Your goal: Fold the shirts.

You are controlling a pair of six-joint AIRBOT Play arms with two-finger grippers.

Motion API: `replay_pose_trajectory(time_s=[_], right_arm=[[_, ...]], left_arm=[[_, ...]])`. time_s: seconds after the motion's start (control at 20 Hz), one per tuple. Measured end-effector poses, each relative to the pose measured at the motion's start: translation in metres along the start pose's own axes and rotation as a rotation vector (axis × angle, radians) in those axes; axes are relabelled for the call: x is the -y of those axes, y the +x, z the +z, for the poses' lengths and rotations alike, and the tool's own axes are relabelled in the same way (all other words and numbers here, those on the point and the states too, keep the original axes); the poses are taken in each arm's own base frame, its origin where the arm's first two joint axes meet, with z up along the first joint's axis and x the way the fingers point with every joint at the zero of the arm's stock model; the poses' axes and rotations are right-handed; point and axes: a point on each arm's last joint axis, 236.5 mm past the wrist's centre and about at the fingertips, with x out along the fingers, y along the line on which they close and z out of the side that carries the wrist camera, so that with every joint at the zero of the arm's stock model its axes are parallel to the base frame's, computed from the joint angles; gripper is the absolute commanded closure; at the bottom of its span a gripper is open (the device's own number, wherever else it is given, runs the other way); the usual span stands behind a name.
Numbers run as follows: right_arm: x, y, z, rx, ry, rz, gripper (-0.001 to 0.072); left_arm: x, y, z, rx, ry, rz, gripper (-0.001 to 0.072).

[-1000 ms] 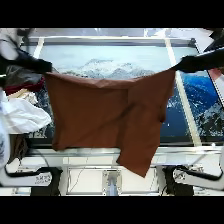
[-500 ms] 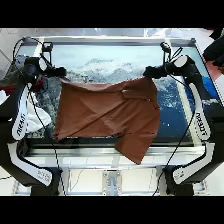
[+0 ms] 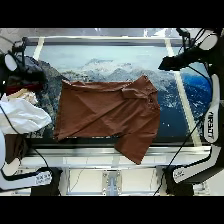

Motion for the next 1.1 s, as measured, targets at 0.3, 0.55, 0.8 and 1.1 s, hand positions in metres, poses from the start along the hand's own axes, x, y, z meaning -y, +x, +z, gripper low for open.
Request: replay_pose_trajectory(time_s=[0.3,0.55,0.8,1.1], right_arm=[[-0.022,-0.036,-0.003,0.014,-0.021,0.045,0.0331],[-0.041,-0.041,-0.004,0.014,-0.031,0.105,0.0331],[-0.049,-0.042,-0.011,-0.013,-0.035,0.138,0.0331],[-0.057,-0.048,-0.016,-0.029,-0.041,0.167,0.0331]], left_arm=[[0.048,0.028,-0.147,-0.306,0.054,-0.215,0.0005],[0.069,0.043,-0.192,-0.401,0.085,-0.315,0.0148],[0.078,0.052,-0.206,-0.451,0.099,-0.358,0.0154],[0.076,0.066,-0.221,-0.528,0.107,-0.363,0.0154]])
